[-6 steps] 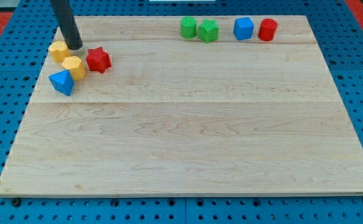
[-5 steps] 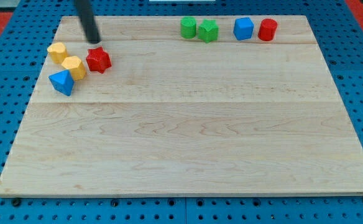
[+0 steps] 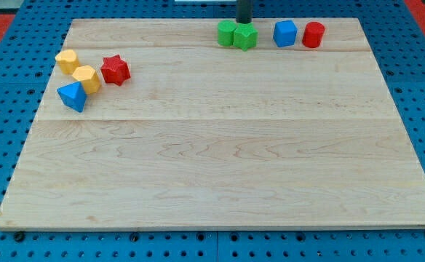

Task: Separate the green blocks from each other

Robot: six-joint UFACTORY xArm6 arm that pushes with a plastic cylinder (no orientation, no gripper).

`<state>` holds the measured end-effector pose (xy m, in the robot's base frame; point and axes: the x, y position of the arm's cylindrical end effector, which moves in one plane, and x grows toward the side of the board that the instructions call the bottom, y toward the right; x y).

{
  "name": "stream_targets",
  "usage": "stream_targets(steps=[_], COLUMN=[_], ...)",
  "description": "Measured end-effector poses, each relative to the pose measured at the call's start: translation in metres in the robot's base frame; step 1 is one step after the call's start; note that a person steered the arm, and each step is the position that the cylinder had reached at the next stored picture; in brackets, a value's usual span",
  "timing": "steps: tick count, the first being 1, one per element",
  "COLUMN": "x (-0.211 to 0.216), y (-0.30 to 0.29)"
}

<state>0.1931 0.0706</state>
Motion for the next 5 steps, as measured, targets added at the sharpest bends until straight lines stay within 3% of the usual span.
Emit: stream_targets(steps=[3, 5], x=[0.074, 0.024], y=[-0.051, -0.034])
